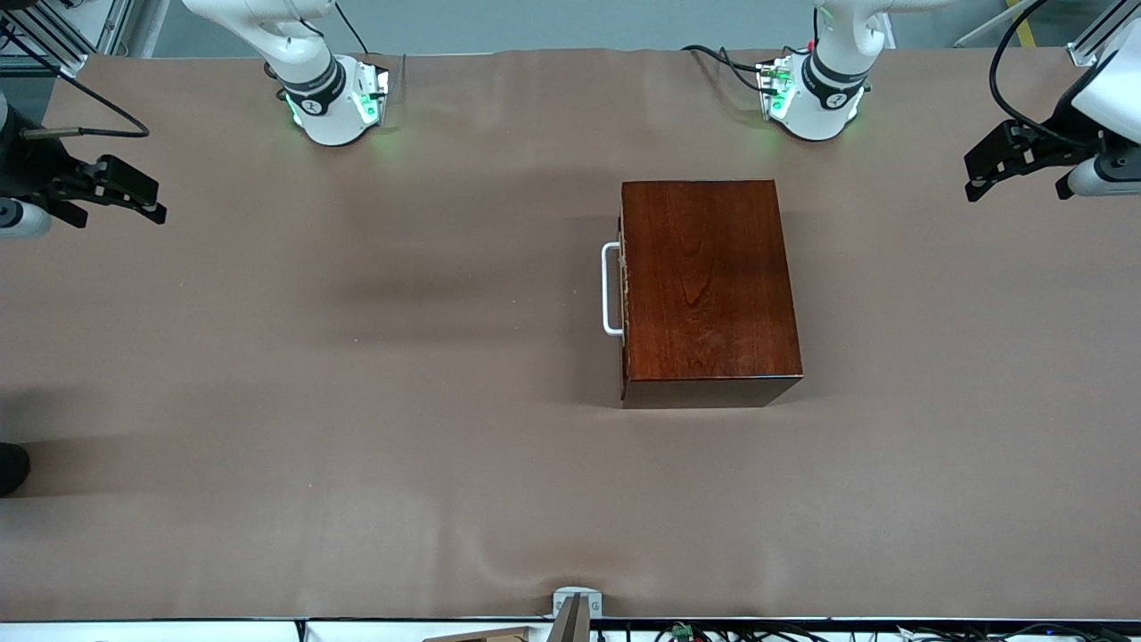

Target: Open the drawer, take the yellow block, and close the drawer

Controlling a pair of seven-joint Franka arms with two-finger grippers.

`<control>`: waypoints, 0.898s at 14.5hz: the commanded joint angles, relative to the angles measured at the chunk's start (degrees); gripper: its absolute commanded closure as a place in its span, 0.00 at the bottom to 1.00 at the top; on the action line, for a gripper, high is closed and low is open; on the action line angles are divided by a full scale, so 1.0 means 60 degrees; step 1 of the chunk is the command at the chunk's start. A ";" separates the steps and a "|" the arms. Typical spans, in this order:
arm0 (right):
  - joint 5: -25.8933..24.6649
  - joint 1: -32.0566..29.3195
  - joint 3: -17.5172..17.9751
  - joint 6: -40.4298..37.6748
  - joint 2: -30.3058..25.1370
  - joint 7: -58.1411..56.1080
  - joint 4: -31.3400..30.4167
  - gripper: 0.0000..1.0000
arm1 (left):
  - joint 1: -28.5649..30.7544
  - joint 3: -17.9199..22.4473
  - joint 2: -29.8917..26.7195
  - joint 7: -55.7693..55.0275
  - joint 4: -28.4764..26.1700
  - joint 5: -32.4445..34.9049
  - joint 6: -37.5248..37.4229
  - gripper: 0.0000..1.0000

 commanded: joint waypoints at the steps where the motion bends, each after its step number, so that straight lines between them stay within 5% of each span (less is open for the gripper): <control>1: -0.0095 0.0013 -0.0019 0.0094 -0.0266 -0.0081 -0.0250 0.00 | 0.0052 -0.0036 -0.0022 0.0121 0.0113 -0.0175 -0.0178 0.00; 13: -0.0095 -0.0001 -0.0019 0.0035 -0.0266 -0.0081 -0.0250 0.00 | -0.0021 -0.0328 0.0227 0.0121 0.0157 -0.0204 -0.0164 0.00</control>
